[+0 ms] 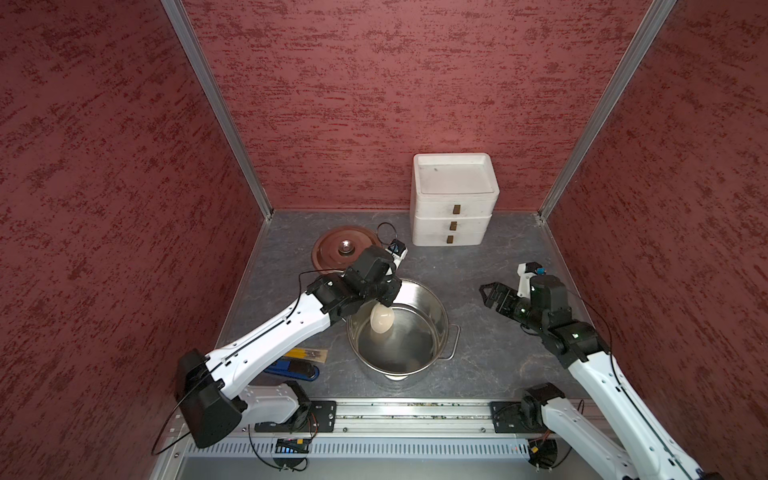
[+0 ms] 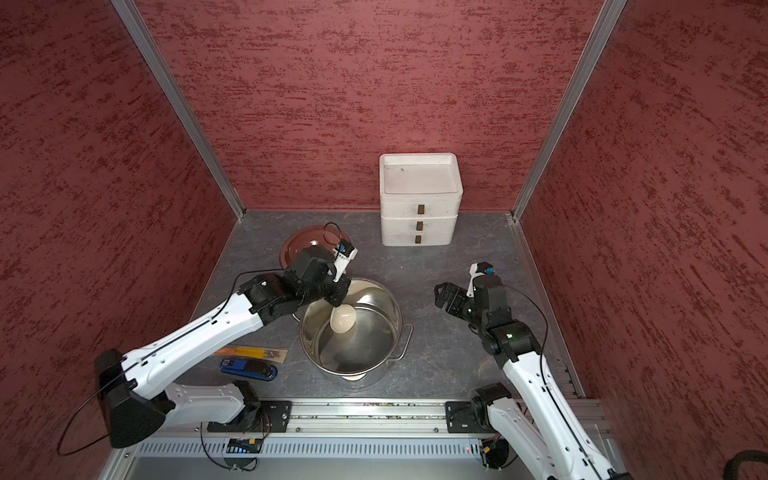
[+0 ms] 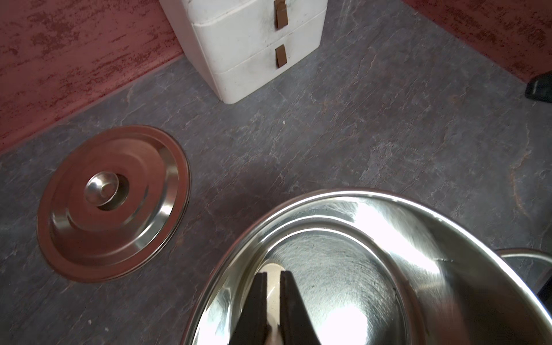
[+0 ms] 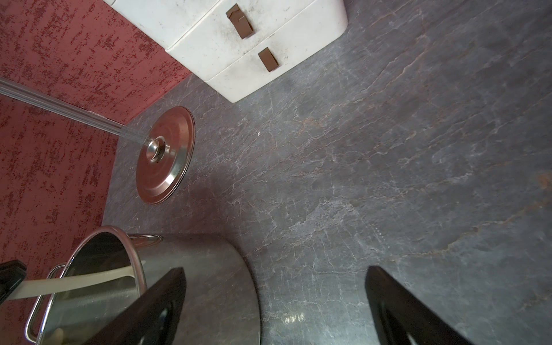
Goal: Stir the soup with a spoon
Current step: Stir the soup in the pan with a stick.
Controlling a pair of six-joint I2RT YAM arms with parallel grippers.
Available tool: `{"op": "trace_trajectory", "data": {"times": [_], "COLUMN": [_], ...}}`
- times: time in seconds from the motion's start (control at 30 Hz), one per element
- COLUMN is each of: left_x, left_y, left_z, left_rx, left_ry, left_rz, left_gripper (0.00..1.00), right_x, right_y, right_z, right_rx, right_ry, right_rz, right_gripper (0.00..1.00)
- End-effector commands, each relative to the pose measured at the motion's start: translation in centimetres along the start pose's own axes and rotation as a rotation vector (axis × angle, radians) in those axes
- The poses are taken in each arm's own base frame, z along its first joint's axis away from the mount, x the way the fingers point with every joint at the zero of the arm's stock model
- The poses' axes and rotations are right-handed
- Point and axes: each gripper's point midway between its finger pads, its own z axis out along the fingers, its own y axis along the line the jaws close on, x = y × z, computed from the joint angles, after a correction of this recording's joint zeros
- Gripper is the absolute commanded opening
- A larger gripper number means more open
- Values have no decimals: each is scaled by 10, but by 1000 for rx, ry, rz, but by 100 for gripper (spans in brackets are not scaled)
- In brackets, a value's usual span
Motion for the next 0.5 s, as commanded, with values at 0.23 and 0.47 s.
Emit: {"op": "trace_trajectory", "data": {"times": [0.23, 0.47], "left_x": [-59, -36], "left_y": [-98, -160], "left_z": [9, -6], "left_rx": [289, 408], "left_ry": [-166, -126], "left_rz": [166, 291], "left_gripper": [0, 0], "right_x": [-10, -11], "right_y": [7, 8], "right_z": [-10, -8], "right_rx": [-23, -30], "right_ry": [-53, -54], "right_rz": [-9, -6], "right_gripper": [98, 99]}}
